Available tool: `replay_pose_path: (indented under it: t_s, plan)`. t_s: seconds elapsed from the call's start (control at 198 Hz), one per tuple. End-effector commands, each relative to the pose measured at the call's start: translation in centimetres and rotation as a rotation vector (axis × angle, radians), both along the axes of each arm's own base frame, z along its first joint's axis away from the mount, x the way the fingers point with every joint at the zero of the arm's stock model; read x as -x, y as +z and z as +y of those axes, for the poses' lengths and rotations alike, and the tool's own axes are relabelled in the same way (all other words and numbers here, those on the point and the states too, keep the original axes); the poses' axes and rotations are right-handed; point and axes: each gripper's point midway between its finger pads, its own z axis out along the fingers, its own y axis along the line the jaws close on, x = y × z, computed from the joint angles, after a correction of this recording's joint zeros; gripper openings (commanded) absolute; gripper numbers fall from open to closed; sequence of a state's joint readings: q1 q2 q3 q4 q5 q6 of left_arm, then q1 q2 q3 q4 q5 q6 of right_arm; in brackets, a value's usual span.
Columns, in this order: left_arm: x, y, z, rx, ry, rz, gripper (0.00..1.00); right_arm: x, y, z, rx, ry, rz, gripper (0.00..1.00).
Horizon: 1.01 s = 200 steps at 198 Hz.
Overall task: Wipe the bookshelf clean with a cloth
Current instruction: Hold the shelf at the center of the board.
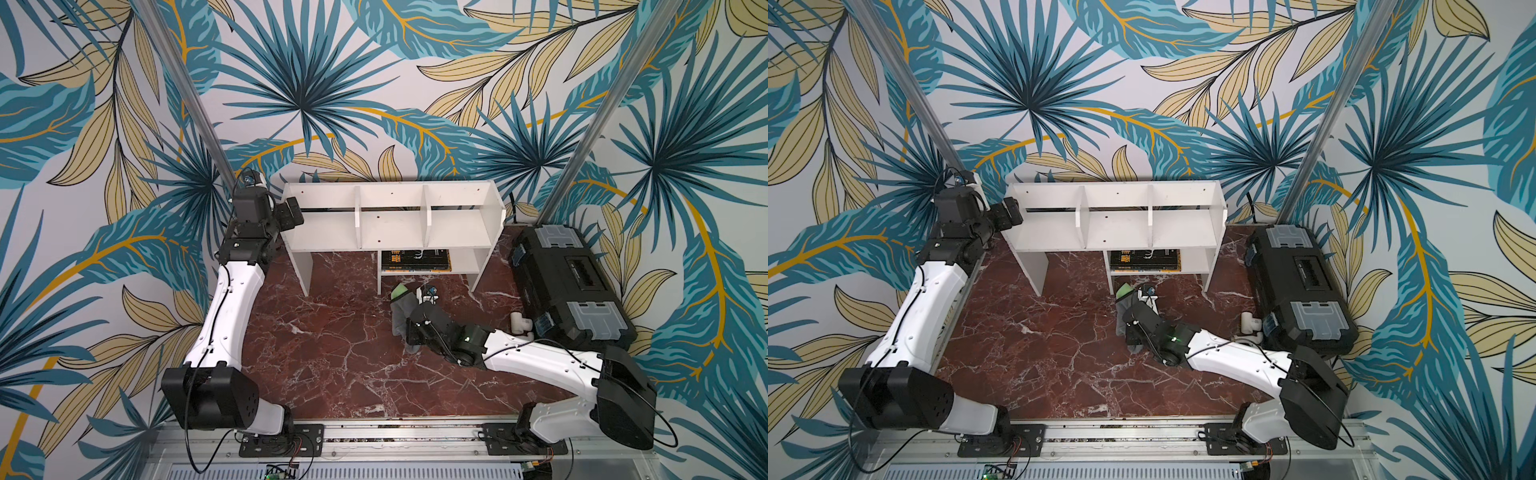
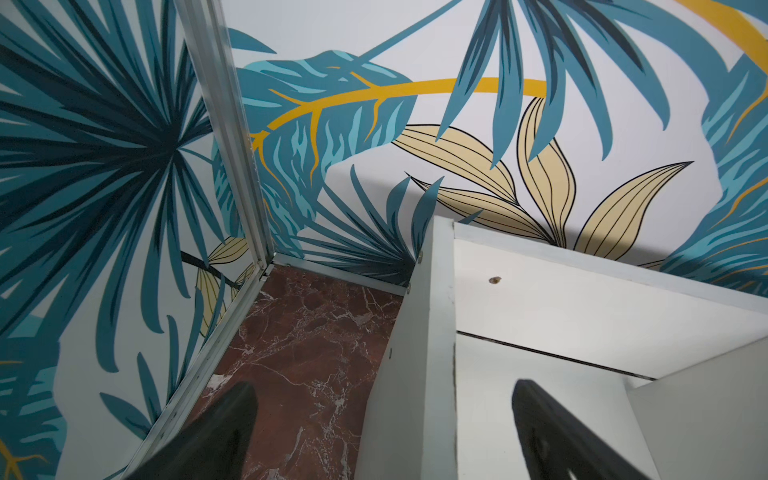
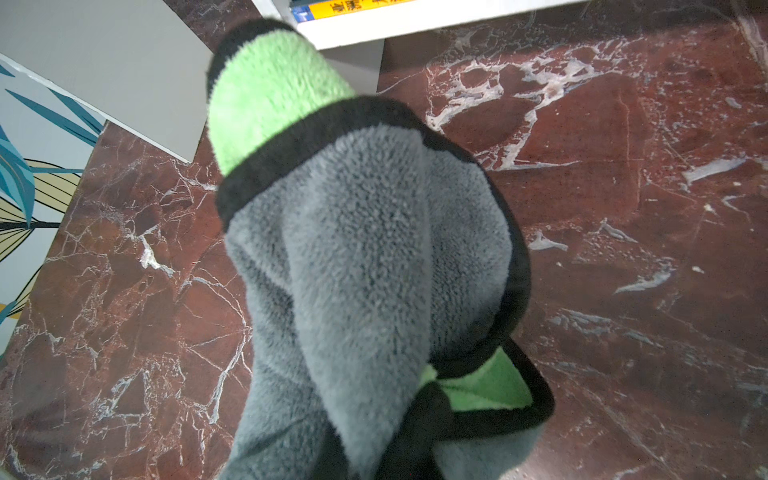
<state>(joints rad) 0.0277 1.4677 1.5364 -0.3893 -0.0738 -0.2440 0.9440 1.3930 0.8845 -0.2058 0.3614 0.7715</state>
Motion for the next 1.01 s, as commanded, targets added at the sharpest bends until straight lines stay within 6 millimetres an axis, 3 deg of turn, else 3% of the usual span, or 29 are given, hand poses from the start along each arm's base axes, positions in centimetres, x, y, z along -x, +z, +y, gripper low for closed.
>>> replay_pose_path:
  t_s: [0.0, 0.121, 0.262, 0.454, 0.549, 0.645, 0.751, 0.842, 1.003]
  plan:
    - [-0.9, 2.2, -1.2, 0.039, -0.069, -0.08, 1.0, -0.2, 0.6, 0.3, -0.009, 0.015, -0.029, 0.0]
    - [-1.8, 0.4, -1.8, 0.057, -0.095, -0.045, 1.0, -0.4, 1.0, 1.1, -0.026, 0.031, -0.026, 0.0]
    - [-1.0, -0.4, -1.0, 0.049, -0.039, -0.047, 1.0, -0.4, 1.5, 1.8, -0.045, 0.052, -0.027, 0.0]
    - [1.6, 4.9, -1.4, 0.073, -0.058, -0.159, 1.0, -1.0, 2.6, 2.6, -0.033, 0.079, -0.046, 0.0]
    - [2.5, 5.8, -0.5, 0.044, -0.008, -0.153, 1.0, -1.2, 3.2, 3.3, -0.045, 0.089, -0.055, 0.0]
    - [2.5, 3.8, 1.0, 0.0, 0.064, -0.093, 1.0, -1.4, 3.5, 4.0, -0.069, 0.096, -0.058, 0.0]
    - [1.4, 0.1, 0.6, -0.004, 0.029, -0.022, 0.95, -1.8, 4.0, 4.2, -0.078, 0.092, -0.069, 0.0]
    - [0.7, -2.2, -0.6, 0.032, -0.03, -0.001, 0.87, -2.3, 5.1, 4.7, -0.093, 0.091, -0.094, 0.0]
    - [0.1, -4.3, -1.1, 0.051, -0.056, 0.033, 0.67, -4.0, 7.9, 5.5, -0.063, 0.076, -0.163, 0.0]
